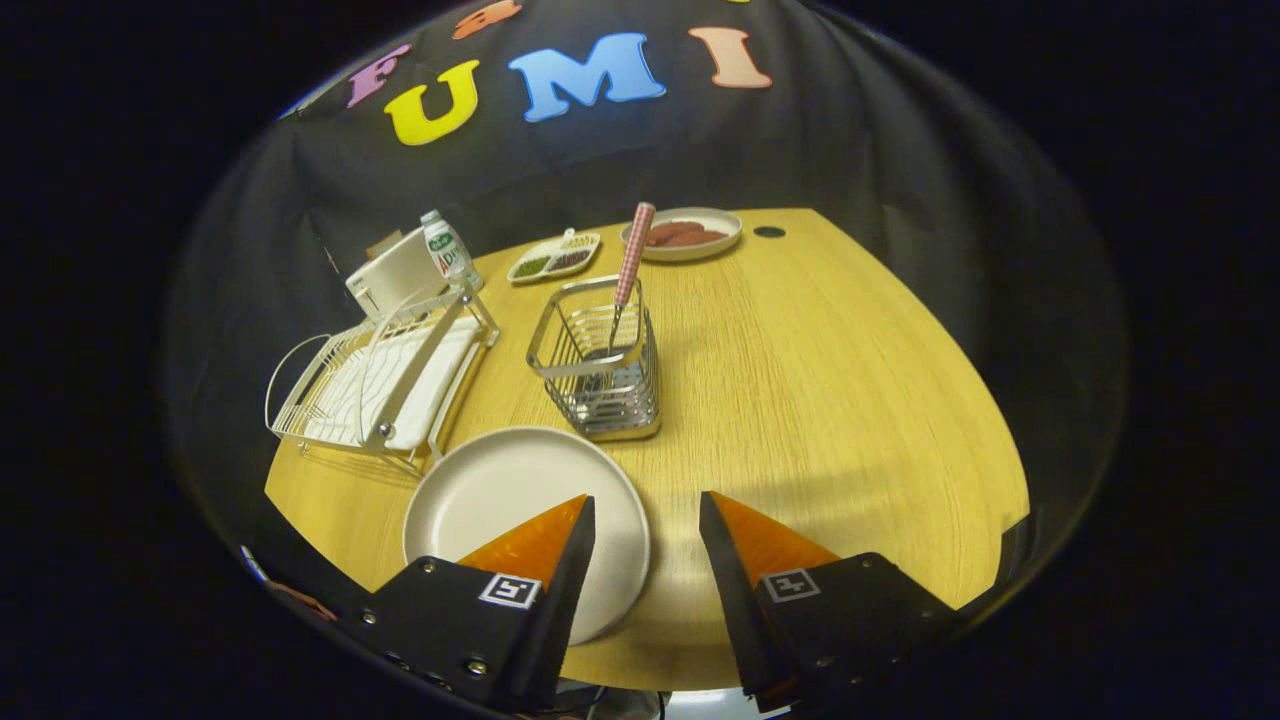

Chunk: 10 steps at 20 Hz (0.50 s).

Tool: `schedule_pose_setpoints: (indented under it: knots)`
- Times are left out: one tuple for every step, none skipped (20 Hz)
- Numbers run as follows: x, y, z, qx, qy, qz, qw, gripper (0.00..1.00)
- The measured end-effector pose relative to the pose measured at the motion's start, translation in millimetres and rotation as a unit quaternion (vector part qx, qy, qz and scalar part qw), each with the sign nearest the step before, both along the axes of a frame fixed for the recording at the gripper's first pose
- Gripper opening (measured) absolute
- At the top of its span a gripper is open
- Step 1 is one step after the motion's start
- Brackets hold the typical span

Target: Take the plate from the dish rack, then take the spoon from the basket and place it into the plate.

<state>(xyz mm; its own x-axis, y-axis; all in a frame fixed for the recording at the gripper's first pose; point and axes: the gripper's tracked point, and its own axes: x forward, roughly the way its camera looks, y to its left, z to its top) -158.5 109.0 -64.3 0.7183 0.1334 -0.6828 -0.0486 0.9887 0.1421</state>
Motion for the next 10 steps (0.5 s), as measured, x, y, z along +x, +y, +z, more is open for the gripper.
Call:
schedule_pose_setpoints:
  knots:
    - [7,-4,16,-0.004,-0.024,0.000,1.000,0.66]
    - [11,-8,32,-0.006,-0.049,0.001,0.999,0.66]
    - [20,-12,48,-0.010,-0.073,0.000,0.997,0.65]
    - [28,-14,61,-0.014,-0.093,0.001,0.996,0.65]
    - [36,-17,73,-0.018,-0.112,0.001,0.994,0.65]
    - [44,-17,82,-0.021,-0.127,0.003,0.992,0.65]
    - [51,-18,90,-0.022,-0.138,0.002,0.990,0.65]
    - [58,-19,95,-0.022,-0.148,0.002,0.989,0.66]
    - [65,-19,100,-0.022,-0.157,0.002,0.987,0.65]
    - [74,-20,104,-0.023,-0.166,-0.002,0.986,0.65]
